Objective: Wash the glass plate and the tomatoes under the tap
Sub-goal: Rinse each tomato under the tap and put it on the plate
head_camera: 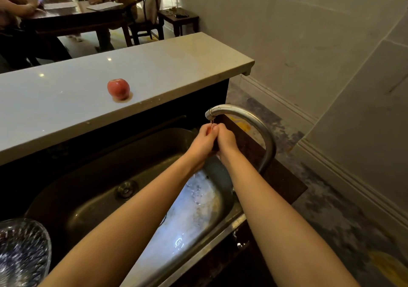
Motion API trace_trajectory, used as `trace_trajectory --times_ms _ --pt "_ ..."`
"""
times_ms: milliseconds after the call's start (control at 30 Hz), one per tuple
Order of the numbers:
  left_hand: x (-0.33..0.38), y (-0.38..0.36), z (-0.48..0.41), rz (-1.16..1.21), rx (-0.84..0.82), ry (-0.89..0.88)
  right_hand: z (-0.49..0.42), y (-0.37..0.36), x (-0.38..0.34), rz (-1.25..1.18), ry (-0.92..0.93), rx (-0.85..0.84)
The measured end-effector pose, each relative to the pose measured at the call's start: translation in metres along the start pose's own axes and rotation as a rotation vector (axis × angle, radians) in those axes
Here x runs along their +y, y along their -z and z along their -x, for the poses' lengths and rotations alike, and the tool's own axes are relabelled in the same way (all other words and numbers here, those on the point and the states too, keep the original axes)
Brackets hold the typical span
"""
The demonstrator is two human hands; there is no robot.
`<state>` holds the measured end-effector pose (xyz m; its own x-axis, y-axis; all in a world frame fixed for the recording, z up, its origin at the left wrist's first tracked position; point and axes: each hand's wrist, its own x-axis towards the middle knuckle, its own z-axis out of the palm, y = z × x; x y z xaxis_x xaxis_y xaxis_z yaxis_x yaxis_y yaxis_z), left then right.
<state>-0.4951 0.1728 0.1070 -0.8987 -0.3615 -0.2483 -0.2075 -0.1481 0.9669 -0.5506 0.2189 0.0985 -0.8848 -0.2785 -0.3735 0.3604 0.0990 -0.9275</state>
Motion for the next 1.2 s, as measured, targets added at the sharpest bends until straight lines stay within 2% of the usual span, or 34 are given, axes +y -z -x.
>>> trace_trajectory --times_ms 67,167,233,333,400,500,600,700,767,833,867,967,1200 --pt "0.003 0.002 -0.002 -0.066 0.113 -0.017 0.000 -0.002 0.005 -0.012 0.008 -0.082" --pt "0.012 0.007 -0.005 0.055 0.239 0.004 0.007 -0.005 0.009 0.165 0.085 -0.110" --pt "0.013 0.006 -0.004 0.070 0.201 0.018 0.007 -0.005 0.009 0.187 0.104 -0.070" --pt "0.003 -0.002 -0.002 0.068 0.040 0.039 0.004 0.003 0.001 0.043 0.001 0.038" --pt "-0.002 -0.003 -0.002 0.134 -0.015 0.003 0.004 0.007 0.000 0.037 -0.058 0.018" --pt "-0.001 -0.002 -0.003 0.236 0.055 -0.042 0.010 0.007 0.001 0.107 0.023 -0.068" --pt "0.002 -0.005 -0.003 0.349 0.160 0.080 0.025 0.016 0.001 0.371 0.164 -0.151" --pt "0.004 -0.004 -0.001 0.427 0.053 0.215 0.037 0.033 0.001 0.579 0.188 -0.030" --pt "0.006 -0.001 -0.003 0.447 0.040 0.267 0.045 0.042 0.003 0.885 0.182 0.077" --pt "0.010 -0.001 -0.003 0.480 0.048 0.274 0.054 0.044 0.011 1.260 0.178 0.034" --pt "0.011 -0.003 -0.002 0.498 0.046 0.265 0.058 0.044 0.016 1.343 0.150 0.011" --pt "0.014 -0.005 0.001 0.492 0.016 0.210 0.064 0.042 0.031 1.406 0.057 -0.020" --pt "0.013 0.001 0.009 0.470 -0.081 0.117 0.074 0.045 0.035 1.468 0.220 0.007"
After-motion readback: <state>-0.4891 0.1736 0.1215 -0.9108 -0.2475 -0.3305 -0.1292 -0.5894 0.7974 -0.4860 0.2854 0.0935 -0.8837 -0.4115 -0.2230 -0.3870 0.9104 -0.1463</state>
